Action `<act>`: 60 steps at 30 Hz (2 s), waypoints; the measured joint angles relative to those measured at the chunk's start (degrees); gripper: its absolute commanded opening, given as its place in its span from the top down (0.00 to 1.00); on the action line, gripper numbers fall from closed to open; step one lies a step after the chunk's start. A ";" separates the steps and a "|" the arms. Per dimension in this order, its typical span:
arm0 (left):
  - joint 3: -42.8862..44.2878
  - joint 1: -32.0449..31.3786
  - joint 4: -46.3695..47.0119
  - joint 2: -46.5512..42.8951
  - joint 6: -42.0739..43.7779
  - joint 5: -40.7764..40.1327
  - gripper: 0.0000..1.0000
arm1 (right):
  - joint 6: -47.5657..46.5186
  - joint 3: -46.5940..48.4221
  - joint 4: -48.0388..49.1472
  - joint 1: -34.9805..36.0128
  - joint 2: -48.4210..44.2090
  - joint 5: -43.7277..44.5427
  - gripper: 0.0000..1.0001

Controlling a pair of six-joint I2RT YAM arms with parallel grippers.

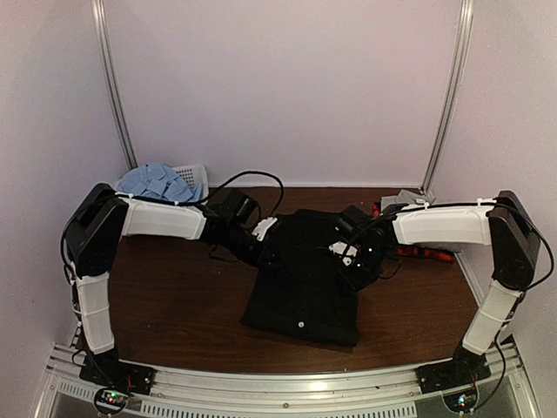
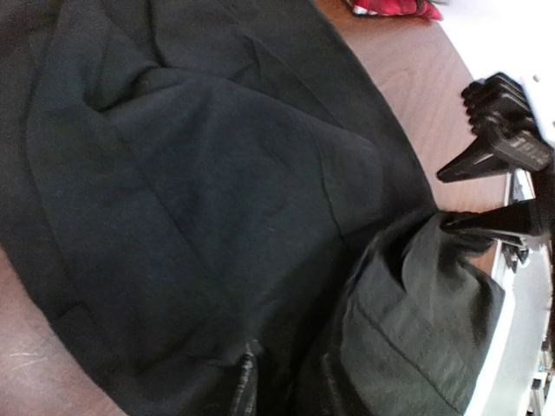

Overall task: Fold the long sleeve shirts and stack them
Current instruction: Fold the rectangle-folded shirt at the center of the board, then adjust the 2/3-rectangle-folded shirt at the center of the board.

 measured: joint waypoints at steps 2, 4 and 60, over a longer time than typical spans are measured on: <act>0.92 0.04 -0.87 0.04 0.24 -1.88 0.54 | 0.44 0.63 -0.09 -0.24 -0.07 1.16 0.52; 1.95 0.07 -1.42 0.02 0.42 -4.22 0.50 | 1.05 1.22 -0.07 -0.57 -0.44 2.49 0.52; -28.20 0.00 19.15 -13.44 -5.70 0.28 0.49 | 35.80 -36.15 32.70 3.50 -26.43 -2.60 0.50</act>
